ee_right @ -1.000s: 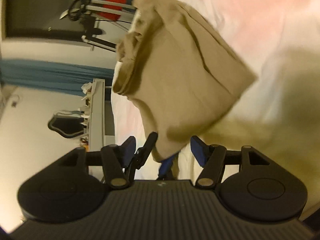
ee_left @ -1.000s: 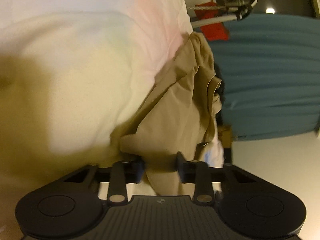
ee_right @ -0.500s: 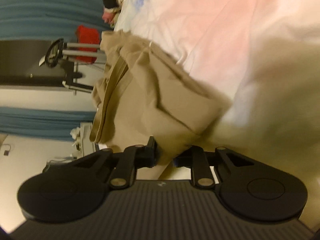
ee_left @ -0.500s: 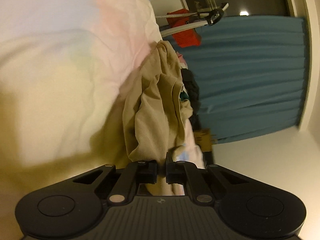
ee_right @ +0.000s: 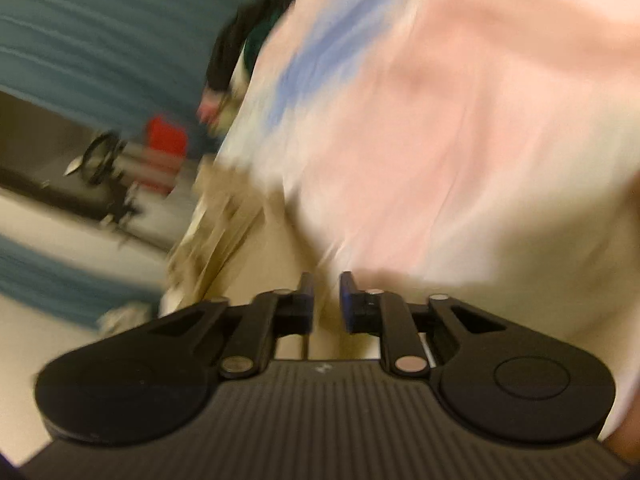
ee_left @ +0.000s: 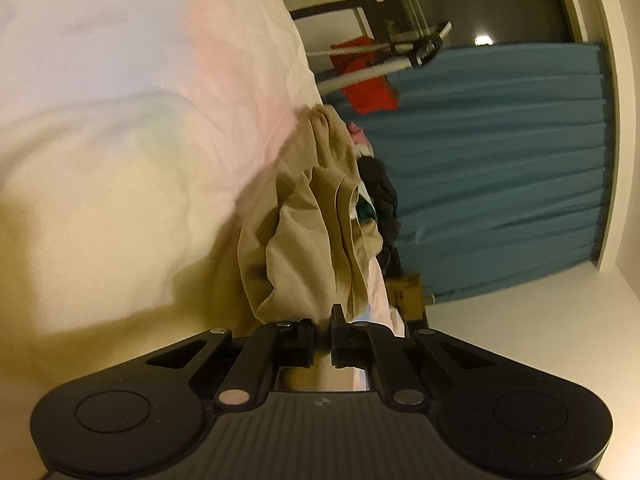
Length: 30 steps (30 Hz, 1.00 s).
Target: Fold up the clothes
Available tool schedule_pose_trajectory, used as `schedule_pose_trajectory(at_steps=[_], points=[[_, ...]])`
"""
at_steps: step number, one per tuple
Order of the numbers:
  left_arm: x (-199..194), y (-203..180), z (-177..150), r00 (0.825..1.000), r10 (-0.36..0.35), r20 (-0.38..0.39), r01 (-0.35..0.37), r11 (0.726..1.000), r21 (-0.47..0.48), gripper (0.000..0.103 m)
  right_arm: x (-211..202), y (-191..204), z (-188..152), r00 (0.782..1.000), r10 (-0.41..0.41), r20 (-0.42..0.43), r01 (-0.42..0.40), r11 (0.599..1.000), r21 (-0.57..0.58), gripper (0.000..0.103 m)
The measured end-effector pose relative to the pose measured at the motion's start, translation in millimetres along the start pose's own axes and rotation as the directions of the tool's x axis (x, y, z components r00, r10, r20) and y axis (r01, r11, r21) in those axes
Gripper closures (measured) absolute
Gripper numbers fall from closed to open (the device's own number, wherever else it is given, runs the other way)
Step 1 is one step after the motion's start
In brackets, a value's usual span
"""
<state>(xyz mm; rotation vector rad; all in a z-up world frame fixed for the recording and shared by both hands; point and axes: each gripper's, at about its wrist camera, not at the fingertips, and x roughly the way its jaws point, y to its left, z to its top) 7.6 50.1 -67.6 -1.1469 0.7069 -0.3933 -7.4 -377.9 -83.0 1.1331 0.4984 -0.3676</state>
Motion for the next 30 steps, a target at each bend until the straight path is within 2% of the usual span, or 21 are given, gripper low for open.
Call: schedule_pose_trajectory(at_steps=[1,4,6,9,10,11,13,15,18,19,20,21,22,30], points=[[2.0,0.1,0.2,1.0,-0.002,-0.001,0.002,1.0,-0.002,0.096,-4.2,-1.8,6.0,1.0,-0.001,0.024,0.001,1.0,0.003,0.09],[7.9,0.0,0.5,1.0,-0.007,-0.002,0.007,1.0,-0.004,0.096,-8.1,-4.8,17.1,0.999,0.041,0.0,-0.041,0.999,0.03,0.088],[9.5,-2.9,-0.6,1.0,-0.013,-0.003,0.013,1.0,0.008,0.096,-8.2,-1.3,11.5,0.993,0.099,-0.062,-0.097,0.995,0.033,0.087],[11.5,-4.2,-1.1,1.0,-0.012,-0.002,0.012,1.0,0.017,0.096,-3.1,7.9,-5.8,0.961,0.191,-0.202,-0.181,0.981,0.07,0.085],[13.4,-4.2,-0.2,1.0,-0.01,-0.002,0.01,1.0,0.017,0.096,-1.3,10.9,-12.4,0.944,0.219,-0.247,-0.204,0.975,0.086,0.079],[14.8,-4.1,0.4,1.0,-0.008,-0.001,0.008,1.0,0.017,0.096,0.6,14.1,-19.3,0.925,0.245,-0.289,-0.226,0.969,0.1,0.063],[24.7,-3.9,5.0,1.0,-0.01,0.0,0.01,1.0,0.016,0.096,4.5,18.3,-33.4,0.891,0.284,-0.355,-0.256,0.959,0.126,0.04],[27.9,-4.7,5.5,1.0,-0.009,0.002,0.009,1.0,0.026,0.096,10.8,17.9,-41.6,0.883,0.274,-0.381,-0.239,0.961,0.137,0.039],[27.3,-6.1,3.8,1.0,-0.013,0.007,0.012,0.999,0.041,0.096,20.6,17.9,-45.1,0.89,0.251,-0.381,-0.212,0.967,0.143,0.041],[26.6,-6.4,3.2,1.0,-0.015,0.01,0.014,0.999,0.045,0.096,23.7,18.4,-44.0,0.896,0.247,-0.37,-0.207,0.968,0.145,0.047],[25.9,-6.7,2.7,1.0,-0.016,0.012,0.016,0.999,0.049,0.096,26.8,18.9,-43.0,0.901,0.242,-0.359,-0.202,0.968,0.146,0.061],[24.8,-7.0,2.3,1.0,-0.019,0.016,0.018,0.999,0.051,0.096,29.9,19.5,-41.9,0.907,0.237,-0.348,-0.197,0.969,0.148,0.07],[24.0,-7.3,1.9,1.0,-0.02,0.019,0.019,0.998,0.054,0.096,31.8,19.4,-41.0,0.912,0.229,-0.339,-0.19,0.971,0.146,0.087],[22.3,-4.2,-0.7,0.999,-0.03,0.013,0.029,0.999,0.044,0.096,20.3,0.1,-32.9,0.944,0.178,-0.277,-0.129,0.974,0.185,0.09]])
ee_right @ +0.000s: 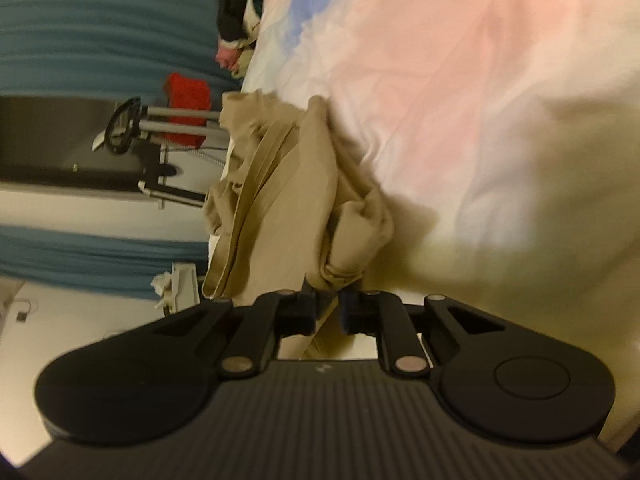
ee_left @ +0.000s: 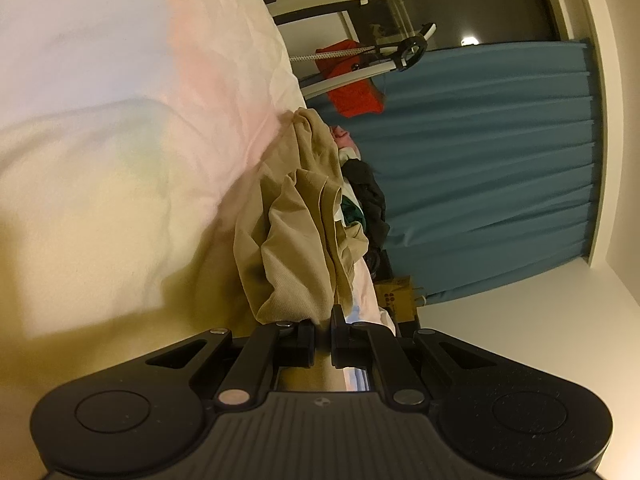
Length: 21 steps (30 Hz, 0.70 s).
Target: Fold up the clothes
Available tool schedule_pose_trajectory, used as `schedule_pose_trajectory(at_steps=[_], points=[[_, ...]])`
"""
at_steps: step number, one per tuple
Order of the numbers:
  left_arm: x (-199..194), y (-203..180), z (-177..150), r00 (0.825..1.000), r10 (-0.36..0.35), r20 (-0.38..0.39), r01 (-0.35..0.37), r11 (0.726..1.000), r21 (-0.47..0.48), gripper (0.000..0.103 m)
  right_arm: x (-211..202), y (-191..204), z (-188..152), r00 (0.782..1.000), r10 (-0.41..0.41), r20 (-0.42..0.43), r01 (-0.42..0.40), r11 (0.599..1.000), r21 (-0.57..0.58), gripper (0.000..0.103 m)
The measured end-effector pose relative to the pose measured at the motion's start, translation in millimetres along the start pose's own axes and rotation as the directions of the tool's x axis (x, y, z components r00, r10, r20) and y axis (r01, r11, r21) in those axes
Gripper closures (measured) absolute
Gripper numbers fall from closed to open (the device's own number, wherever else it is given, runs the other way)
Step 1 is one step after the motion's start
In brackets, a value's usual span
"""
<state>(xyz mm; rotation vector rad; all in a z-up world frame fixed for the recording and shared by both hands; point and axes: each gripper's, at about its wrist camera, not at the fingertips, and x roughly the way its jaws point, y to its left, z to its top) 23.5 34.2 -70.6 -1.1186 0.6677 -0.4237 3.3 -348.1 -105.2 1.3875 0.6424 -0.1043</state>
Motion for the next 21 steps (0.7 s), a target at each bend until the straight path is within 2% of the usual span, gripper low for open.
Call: schedule_pose_trajectory(at_steps=[10,17,21], points=[[5.8,4.2,-0.5,0.999,0.017,-0.035,-0.017,1.0,0.005,0.096,-0.2,-1.4,8.2,0.997,-0.059,0.048,0.06,0.998,-0.027,0.088],[9.1,-0.3,2.0,1.0,0.015,-0.019,-0.014,0.999,0.036,0.096,2.8,4.0,9.1,0.996,-0.068,0.059,0.072,0.995,-0.068,0.088],[3.5,-20.5,8.1,0.999,-0.033,0.029,0.029,0.993,0.117,0.096,-2.5,29.9,7.0,0.997,-0.018,0.073,0.033,0.978,-0.207,0.089]])
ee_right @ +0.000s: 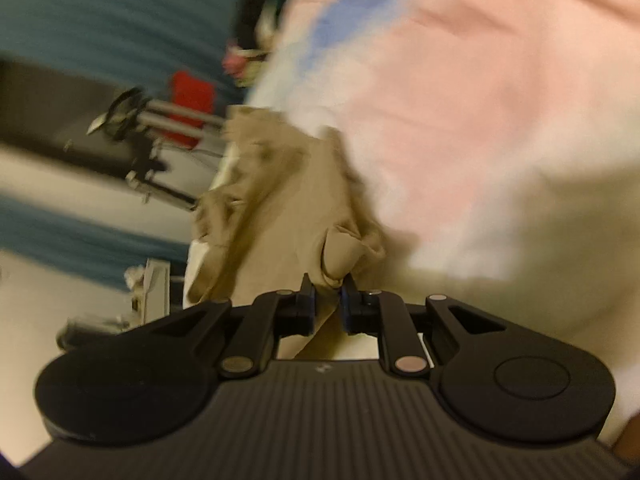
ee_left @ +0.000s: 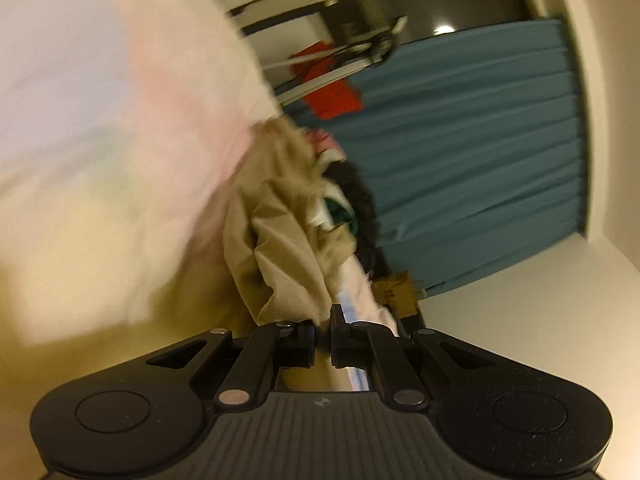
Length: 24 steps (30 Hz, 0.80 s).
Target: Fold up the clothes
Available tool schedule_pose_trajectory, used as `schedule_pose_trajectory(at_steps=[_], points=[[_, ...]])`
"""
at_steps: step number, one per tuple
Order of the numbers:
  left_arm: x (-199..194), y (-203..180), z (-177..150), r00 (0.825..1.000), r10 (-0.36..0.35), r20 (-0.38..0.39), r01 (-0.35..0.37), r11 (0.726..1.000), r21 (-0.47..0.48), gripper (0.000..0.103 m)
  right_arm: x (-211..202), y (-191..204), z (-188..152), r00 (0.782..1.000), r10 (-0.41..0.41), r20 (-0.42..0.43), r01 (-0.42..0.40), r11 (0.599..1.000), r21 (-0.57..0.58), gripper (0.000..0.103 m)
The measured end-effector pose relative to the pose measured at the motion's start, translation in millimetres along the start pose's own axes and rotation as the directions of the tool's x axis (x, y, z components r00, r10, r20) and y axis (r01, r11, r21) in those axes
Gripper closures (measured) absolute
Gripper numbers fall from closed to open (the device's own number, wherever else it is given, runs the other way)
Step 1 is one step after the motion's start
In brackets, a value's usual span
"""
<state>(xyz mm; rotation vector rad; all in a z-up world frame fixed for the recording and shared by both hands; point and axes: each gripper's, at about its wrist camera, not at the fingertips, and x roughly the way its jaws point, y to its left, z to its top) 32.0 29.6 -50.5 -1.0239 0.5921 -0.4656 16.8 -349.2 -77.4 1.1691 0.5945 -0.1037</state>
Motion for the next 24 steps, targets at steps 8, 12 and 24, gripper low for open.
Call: schedule_pose_trajectory(at_steps=[8,12,24], points=[[-55.0,-43.8,-2.9,0.996,-0.064,0.062,0.06,0.996,0.06,0.097,-58.2,54.2,7.5,0.987,0.158,0.019,-0.153,0.977,-0.146,0.089],[-103.0,-60.3,-27.7,0.998,-0.036,0.047,0.034,0.998,0.045,0.097,-103.5,59.3,-3.6,0.986,0.162,-0.028,-0.164,0.962,-0.216,0.089],[-182.3,-68.0,-80.9,0.996,0.087,0.0,-0.087,0.996,-0.005,0.096,-203.2,12.5,-49.2,0.984,0.148,-0.1,-0.166,0.965,-0.204,0.089]])
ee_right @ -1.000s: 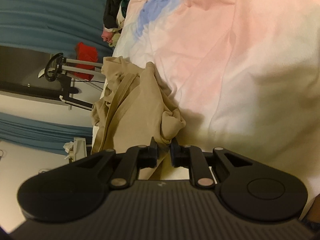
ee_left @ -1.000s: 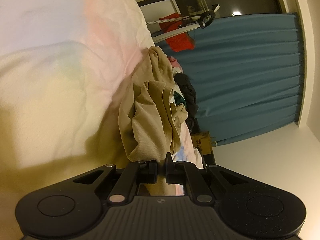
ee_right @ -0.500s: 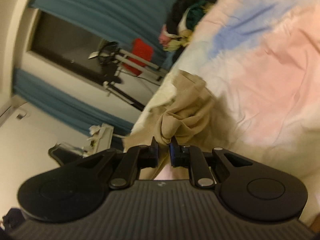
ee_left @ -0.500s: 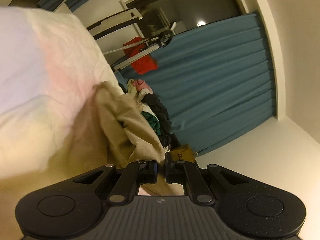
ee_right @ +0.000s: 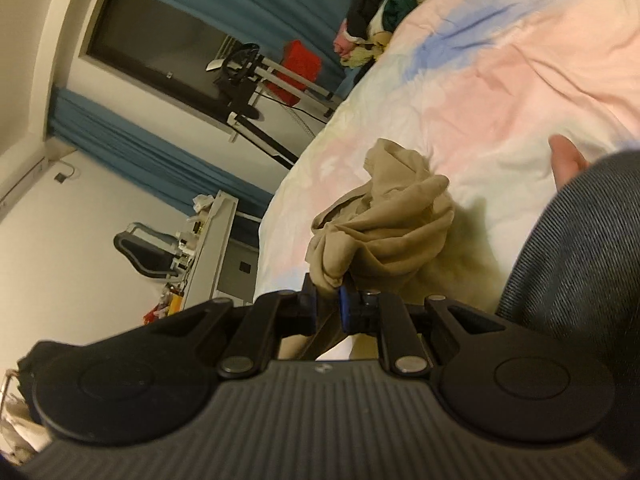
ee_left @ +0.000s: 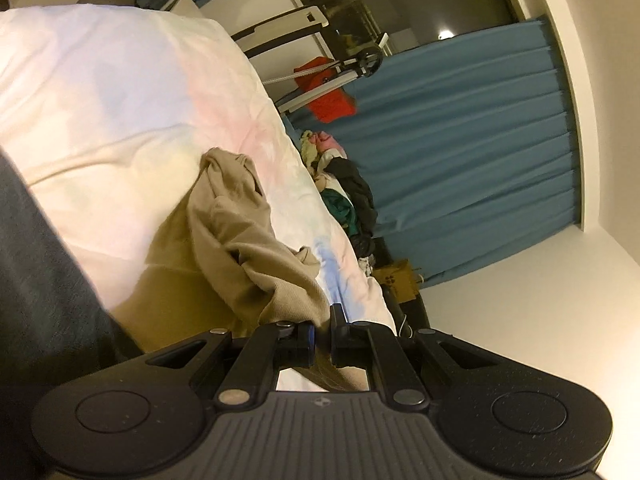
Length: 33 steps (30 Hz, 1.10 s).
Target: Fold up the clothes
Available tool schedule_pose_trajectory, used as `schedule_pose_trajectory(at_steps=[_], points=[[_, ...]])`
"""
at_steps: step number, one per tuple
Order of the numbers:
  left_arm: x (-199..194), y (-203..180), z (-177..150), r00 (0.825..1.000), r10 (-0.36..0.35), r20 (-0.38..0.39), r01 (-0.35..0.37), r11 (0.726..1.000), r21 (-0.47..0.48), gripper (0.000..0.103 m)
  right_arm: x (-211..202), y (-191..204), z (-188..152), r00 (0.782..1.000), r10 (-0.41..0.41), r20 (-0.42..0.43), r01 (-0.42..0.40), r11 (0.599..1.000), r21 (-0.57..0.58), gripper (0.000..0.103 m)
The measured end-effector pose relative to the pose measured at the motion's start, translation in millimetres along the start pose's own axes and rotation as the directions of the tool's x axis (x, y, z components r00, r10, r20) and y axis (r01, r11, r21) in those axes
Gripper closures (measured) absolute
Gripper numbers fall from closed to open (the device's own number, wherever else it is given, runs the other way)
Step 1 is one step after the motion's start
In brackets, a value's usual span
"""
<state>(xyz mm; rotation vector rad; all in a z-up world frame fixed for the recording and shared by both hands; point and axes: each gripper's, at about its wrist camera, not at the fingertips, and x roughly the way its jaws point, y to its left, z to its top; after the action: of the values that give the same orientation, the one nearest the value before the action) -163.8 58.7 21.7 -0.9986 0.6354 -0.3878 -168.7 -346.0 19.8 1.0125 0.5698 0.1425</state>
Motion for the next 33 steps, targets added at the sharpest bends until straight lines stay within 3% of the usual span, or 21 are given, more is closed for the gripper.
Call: schedule_pose_trajectory(at_steps=[4,10,14,18,22,24,27,29,31,33], points=[[35.6,-12.0,33.5,0.999,0.035,0.006,-0.035,0.998,0.042,0.095,37.2,8.5,24.7,1.0,-0.026,0.005,0.026,0.999,0.02,0.088],[147.8,-37.1,96.3,0.985,0.167,0.041,-0.171,0.975,0.144,0.094,127.0,24.6,79.7,0.995,-0.101,0.019,0.1,0.993,0.059,0.087],[208.9,-28.3,122.0,0.972,0.232,0.03,-0.234,0.958,0.166,0.094,189.7,13.2,106.2,0.985,-0.175,0.0,0.174,0.977,0.12,0.087],[251.4,-8.7,140.3,0.968,0.251,0.014,-0.249,0.95,0.187,0.094,230.2,-4.9,117.8,0.983,-0.181,-0.029,0.184,0.974,0.133,0.085],[269.3,8.2,148.4,0.969,0.246,0.002,-0.241,0.949,0.205,0.094,254.3,-21.3,125.4,0.989,-0.14,-0.057,0.146,0.983,0.115,0.083],[276.4,15.7,150.0,0.967,0.253,-0.009,-0.246,0.946,0.21,0.093,259.4,-23.7,127.4,0.99,-0.124,-0.065,0.13,0.987,0.094,0.076],[285.5,21.2,150.8,0.965,0.26,-0.025,-0.247,0.94,0.234,0.092,264.8,-25.6,129.5,0.993,-0.093,-0.075,0.098,0.993,0.06,0.045],[287.1,19.9,148.4,0.964,0.263,-0.03,-0.246,0.932,0.265,0.081,260.4,-20.2,128.1,0.996,-0.039,-0.076,0.041,0.999,0.032,0.018],[287.9,17.7,145.8,0.964,0.262,-0.033,-0.241,0.924,0.297,0.05,255.3,-13.0,125.1,0.995,0.023,-0.098,-0.021,1.0,0.014,0.016],[280.9,5.8,139.0,0.967,0.255,-0.006,-0.235,0.898,0.371,0.028,248.5,-7.3,120.0,0.988,0.089,-0.122,-0.089,0.996,0.005,0.017]])
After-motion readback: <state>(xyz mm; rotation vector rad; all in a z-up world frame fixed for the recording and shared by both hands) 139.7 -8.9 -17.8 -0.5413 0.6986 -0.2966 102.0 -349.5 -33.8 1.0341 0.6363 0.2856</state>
